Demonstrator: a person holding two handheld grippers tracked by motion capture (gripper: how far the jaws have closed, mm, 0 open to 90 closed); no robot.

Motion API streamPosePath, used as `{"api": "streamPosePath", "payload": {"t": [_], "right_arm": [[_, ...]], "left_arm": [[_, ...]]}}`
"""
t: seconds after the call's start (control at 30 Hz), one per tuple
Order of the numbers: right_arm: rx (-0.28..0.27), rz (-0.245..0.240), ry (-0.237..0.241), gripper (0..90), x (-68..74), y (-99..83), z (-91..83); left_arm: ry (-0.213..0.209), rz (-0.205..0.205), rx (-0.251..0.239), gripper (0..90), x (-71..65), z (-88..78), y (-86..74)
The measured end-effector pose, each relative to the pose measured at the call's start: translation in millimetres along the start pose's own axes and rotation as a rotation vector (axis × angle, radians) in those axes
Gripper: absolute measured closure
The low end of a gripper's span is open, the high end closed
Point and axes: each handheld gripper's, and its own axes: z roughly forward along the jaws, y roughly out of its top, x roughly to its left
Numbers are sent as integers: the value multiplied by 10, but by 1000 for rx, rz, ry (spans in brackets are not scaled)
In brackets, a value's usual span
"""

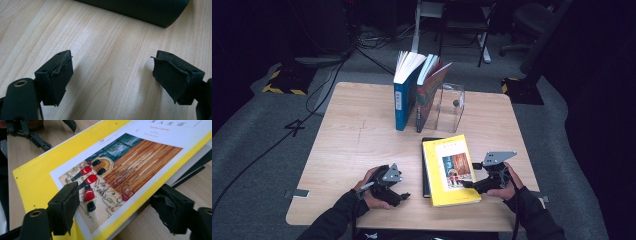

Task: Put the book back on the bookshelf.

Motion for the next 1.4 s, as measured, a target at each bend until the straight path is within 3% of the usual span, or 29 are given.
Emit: {"api": "streamPosePath", "payload": {"t": [0.2,0.4,0.5,0.63,0.7,0.77,0.8,0.87,0.9,0.97,1.0,1.1,1.27,1.33,1.4], "right_arm": [[-27,-14,25,351,-17,92,38],[-6,-52,124,386,82,83,9],[0,-44,133,353,73,111,49],[-13,17,98,306,-18,147,150],[-18,24,97,307,-33,158,170],[-25,31,89,337,-60,194,215],[-26,30,93,353,-66,207,231],[-26,33,99,436,-85,238,275],[-26,33,99,436,-85,238,275],[-30,47,113,557,-119,257,302],[-30,47,113,557,-119,257,302],[-52,56,131,666,-153,262,313],[-89,33,115,727,-125,263,300],[-104,31,113,740,-114,257,299],[-111,23,114,746,-107,255,295]], "left_arm": [[18,-19,-3,173,19,11,12],[33,-32,-2,180,65,35,42],[32,-34,-5,188,149,75,90],[53,-47,-8,225,257,116,146],[60,-48,-12,232,291,129,164],[76,-75,-34,250,388,147,201],[94,-65,-40,258,415,153,212],[84,-90,-48,271,517,169,252],[84,-90,-48,281,517,169,252],[105,-84,-56,290,566,172,285],[104,-92,-58,290,588,175,301],[120,-91,-67,304,645,207,358],[108,-106,-95,327,698,226,432],[119,-90,-114,342,688,221,467],[94,-89,-115,356,688,234,495]]}}
